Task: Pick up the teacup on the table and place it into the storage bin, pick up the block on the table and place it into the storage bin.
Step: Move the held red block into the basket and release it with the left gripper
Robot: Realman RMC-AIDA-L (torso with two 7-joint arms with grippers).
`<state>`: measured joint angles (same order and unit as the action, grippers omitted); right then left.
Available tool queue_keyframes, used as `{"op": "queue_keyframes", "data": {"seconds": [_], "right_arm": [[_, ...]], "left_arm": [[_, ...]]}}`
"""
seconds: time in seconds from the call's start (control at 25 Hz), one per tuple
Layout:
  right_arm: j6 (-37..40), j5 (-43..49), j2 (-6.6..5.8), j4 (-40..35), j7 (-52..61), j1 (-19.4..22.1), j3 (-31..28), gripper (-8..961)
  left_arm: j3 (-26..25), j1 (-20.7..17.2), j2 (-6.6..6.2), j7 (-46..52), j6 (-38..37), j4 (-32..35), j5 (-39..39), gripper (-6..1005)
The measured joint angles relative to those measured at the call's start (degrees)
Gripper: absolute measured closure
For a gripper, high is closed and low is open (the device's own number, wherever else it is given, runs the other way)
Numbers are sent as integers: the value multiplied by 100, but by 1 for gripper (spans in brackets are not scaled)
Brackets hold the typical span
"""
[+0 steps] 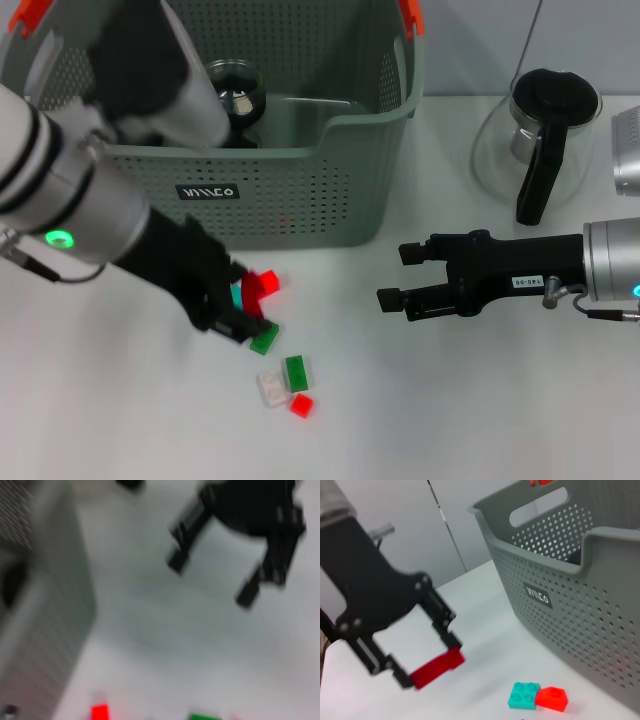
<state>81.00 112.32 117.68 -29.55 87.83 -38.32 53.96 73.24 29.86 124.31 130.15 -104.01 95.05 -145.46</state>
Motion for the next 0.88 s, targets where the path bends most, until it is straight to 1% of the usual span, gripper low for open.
{"op": "queue_keyframes", "data": {"seconds": [0.04,0.12,0.2,0.24,0.32,0.4,0.44,0.48,0.52,0.6,0.64,0.72,0.8,0.88], "right_arm": [[4,0,0,0,-1,0,0,36],[5,0,-7,0,-1,8,0,36],[14,0,-21,0,-2,20,0,36],[20,0,-28,0,-3,25,0,36],[39,0,-37,1,-6,27,0,36],[51,0,-41,2,-13,24,0,36],[61,0,-42,2,-17,22,0,36],[66,1,-42,2,-18,22,0,36],[80,0,-43,2,-19,22,0,36],[122,0,-46,1,-19,25,0,36],[143,0,-48,1,-18,28,0,36],[164,0,-53,0,0,35,0,36],[174,0,-62,-1,18,39,0,36],[189,0,-69,-3,26,43,0,36]], "left_arm": [[-92,13,0,-1,4,2,41,367],[-458,99,-8,-4,-20,1,258,367],[-915,261,-33,-3,-130,134,580,367],[-1026,313,-39,-1,-166,168,653,367],[-1619,602,-88,-7,-179,241,812,368],[-2195,955,-176,-54,56,29,869,368],[-2320,1073,-224,-65,243,-138,878,368],[-2472,1232,-298,-77,527,-418,886,368],[-2513,1307,-352,-77,761,-619,883,368],[-2533,1455,-476,-43,1474,-1150,822,368],[-2520,1476,-503,-24,1713,-1333,785,368],[-2517,1501,-518,-4,2220,-1606,735,368],[-2532,1485,-505,14,2677,-1757,726,368],[-2541,1476,-509,26,2936,-1851,726,368]]}}
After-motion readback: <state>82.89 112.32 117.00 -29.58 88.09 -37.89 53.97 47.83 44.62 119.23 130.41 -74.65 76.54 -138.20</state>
